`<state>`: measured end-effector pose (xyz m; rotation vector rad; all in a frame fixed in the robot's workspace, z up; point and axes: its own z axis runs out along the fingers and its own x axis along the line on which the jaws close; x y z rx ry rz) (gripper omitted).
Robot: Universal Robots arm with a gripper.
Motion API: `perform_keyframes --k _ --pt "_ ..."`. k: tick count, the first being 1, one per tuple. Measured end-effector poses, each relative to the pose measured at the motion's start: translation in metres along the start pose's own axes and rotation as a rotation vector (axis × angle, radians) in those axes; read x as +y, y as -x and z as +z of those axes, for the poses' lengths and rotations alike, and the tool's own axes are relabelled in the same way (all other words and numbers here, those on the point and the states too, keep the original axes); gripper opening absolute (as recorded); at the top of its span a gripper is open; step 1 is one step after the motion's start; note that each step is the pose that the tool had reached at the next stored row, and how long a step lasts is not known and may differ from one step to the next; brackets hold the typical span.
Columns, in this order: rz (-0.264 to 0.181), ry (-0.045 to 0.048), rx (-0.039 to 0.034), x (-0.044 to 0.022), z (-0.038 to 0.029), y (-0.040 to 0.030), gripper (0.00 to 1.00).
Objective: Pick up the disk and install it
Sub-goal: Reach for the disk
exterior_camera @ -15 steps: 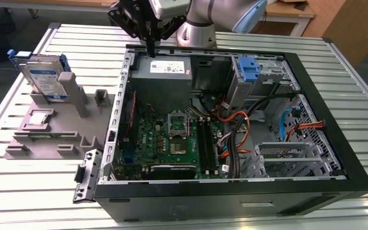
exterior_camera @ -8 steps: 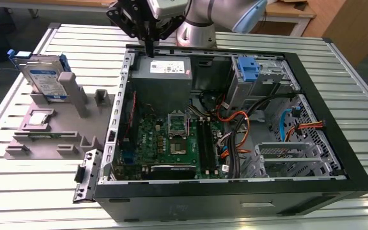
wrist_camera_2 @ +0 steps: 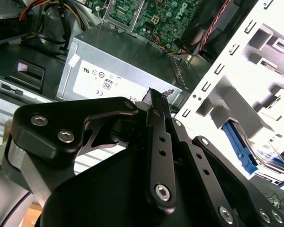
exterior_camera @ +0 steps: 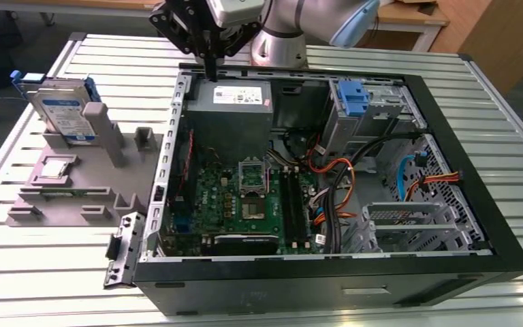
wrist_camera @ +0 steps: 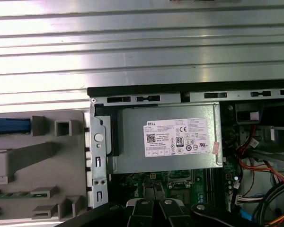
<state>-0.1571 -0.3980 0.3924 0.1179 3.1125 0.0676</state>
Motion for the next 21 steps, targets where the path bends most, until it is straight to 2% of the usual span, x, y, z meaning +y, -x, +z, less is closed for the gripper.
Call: perform_keyframes --k 21 --pt "0.0 0.0 0.0 -0.0003 0.0001 -0.0042 0.1"
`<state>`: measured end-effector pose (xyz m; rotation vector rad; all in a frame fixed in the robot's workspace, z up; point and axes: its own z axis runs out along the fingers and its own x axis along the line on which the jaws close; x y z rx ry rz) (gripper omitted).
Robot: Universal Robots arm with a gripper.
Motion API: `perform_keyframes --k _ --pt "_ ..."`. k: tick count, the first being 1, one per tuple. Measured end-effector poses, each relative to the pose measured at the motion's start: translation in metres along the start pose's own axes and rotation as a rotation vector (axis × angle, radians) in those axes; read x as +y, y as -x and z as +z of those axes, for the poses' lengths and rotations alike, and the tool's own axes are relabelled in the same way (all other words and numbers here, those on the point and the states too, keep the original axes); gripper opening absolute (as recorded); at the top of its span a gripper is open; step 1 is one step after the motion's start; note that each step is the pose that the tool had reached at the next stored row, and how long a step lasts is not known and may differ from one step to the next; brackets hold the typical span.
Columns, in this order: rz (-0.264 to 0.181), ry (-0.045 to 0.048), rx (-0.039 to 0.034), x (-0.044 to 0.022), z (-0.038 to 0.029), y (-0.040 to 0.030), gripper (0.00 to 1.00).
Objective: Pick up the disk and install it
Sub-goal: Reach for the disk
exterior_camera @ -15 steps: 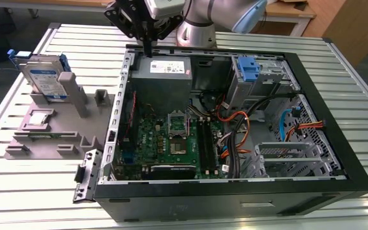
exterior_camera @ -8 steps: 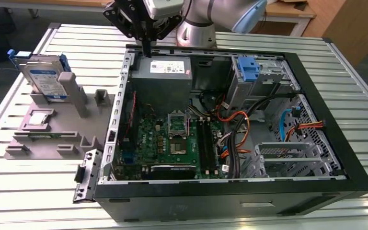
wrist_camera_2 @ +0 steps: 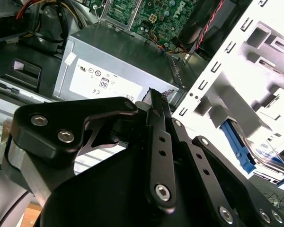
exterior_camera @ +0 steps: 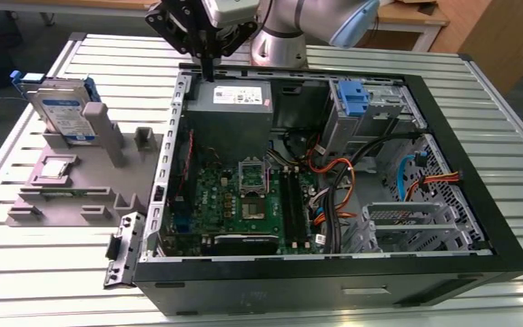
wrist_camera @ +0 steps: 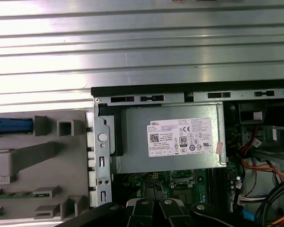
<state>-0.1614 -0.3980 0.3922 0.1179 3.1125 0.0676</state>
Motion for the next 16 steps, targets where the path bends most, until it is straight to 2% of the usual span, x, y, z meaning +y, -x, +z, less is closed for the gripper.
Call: perform_keyframes --k 16 --pt "0.0 0.0 0.0 -0.0003 0.0001 -0.0034 0.1"
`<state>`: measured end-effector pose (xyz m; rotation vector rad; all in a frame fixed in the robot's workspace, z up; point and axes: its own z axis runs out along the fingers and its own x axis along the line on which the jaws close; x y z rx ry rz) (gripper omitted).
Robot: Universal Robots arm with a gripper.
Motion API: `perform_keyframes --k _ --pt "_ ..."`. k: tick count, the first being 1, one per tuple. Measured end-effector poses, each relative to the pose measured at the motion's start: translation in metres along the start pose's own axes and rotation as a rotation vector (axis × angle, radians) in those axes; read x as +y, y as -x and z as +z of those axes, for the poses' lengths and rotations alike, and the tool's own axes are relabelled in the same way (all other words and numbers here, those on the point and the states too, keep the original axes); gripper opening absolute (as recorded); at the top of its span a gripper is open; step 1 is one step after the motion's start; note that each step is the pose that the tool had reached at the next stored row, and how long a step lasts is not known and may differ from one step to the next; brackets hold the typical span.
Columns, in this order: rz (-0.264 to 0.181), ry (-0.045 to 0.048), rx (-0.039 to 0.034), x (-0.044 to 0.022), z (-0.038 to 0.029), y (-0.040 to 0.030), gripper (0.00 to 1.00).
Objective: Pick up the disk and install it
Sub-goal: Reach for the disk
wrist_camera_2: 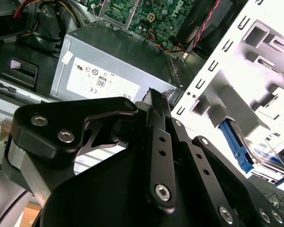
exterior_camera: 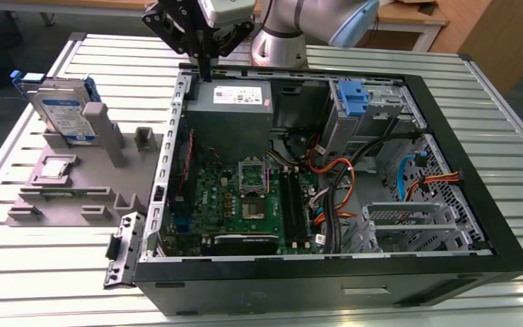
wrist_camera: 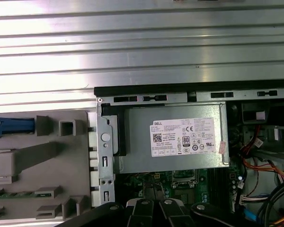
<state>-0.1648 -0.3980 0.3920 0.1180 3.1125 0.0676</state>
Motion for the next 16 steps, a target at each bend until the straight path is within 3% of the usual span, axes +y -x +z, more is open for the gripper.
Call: perform_keyframes --k 16 --pt "0.0 0.0001 -0.0001 -0.0003 0.0003 -0.0037 0.1"
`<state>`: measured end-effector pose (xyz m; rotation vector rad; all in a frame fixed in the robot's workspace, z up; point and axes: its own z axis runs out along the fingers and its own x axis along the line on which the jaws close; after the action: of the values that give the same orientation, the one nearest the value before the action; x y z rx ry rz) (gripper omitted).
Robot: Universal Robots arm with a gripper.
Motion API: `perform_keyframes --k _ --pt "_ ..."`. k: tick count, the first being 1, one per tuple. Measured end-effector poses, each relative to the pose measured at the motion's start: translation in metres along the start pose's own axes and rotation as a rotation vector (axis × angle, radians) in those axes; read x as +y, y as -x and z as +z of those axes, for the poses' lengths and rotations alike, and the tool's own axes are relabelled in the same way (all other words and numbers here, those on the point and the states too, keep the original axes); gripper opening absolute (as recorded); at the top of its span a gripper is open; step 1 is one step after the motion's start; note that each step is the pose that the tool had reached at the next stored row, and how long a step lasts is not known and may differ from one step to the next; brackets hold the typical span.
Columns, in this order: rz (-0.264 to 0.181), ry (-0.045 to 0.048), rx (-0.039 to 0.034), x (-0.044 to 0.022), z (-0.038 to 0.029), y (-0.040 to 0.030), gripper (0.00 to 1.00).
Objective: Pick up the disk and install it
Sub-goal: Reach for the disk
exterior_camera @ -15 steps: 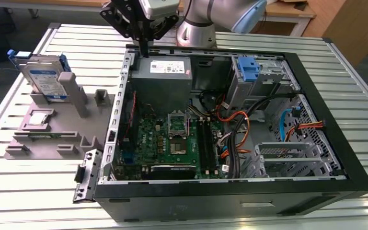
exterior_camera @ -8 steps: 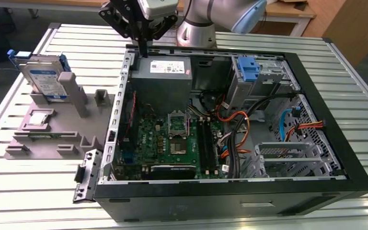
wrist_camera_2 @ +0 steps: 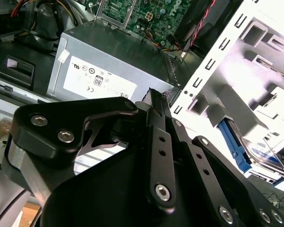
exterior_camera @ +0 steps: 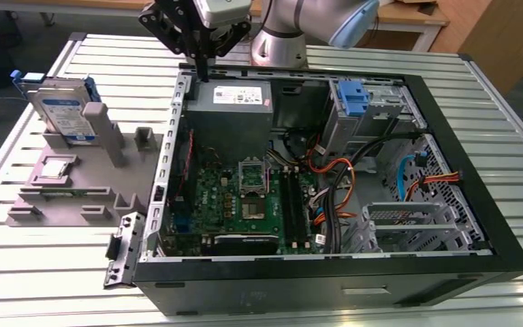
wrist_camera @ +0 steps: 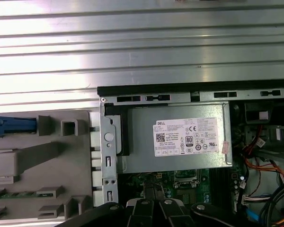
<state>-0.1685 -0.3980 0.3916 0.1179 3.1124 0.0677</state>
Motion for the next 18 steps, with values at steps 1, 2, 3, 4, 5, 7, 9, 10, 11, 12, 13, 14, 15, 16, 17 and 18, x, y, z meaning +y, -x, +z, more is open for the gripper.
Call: perform_keyframes --k 1,2,3,4,5,7,9,10,11,12,13,14,15,16,17,18 --pt "0.0 0.0 0.0 0.0 0.0 -0.0002 0.1" --pt "0.0 -0.0001 0.0001 0.0 0.0 -0.0004 0.1" --pt "0.0 -0.0001 0.0 0.0 0.0 -0.0006 0.1" --pt "0.0 0.0 0.0001 -0.0001 0.0 -0.0008 0.1" --pt "0.0 -0.0001 0.0001 -0.0001 0.0 -0.001 0.1" --pt "0.0 -0.0001 0.0 -0.0001 0.0001 -0.0014 0.1" --pt "0.0 -0.0001 0.0001 -0.0001 0.0001 -0.0018 0.1" --pt "0.0 -0.0001 0.0001 -0.0002 0.0001 -0.0021 0.1" --pt "0.0 0.0 0.0001 -0.0002 0.0002 -0.0022 0.1" --pt "0.0 -0.0001 0.0001 -0.0002 0.0002 -0.0025 0.1" --pt "0.0 -0.0001 0.0001 -0.0002 0.0002 -0.0027 0.1" --pt "0.0 0.0 0.0 -0.0002 0.0002 -0.0029 0.1" --pt "0.0 0.0 0.0001 -0.0002 0.0002 -0.0031 0.1" --pt "0.0 0.0 0.0001 -0.0002 0.0003 -0.0032 0.1" --pt "0.0 0.0 0.0 -0.0003 0.0003 -0.0035 0.1" --pt "0.0 -0.0001 0.0001 -0.0003 0.0003 -0.0037 0.1"
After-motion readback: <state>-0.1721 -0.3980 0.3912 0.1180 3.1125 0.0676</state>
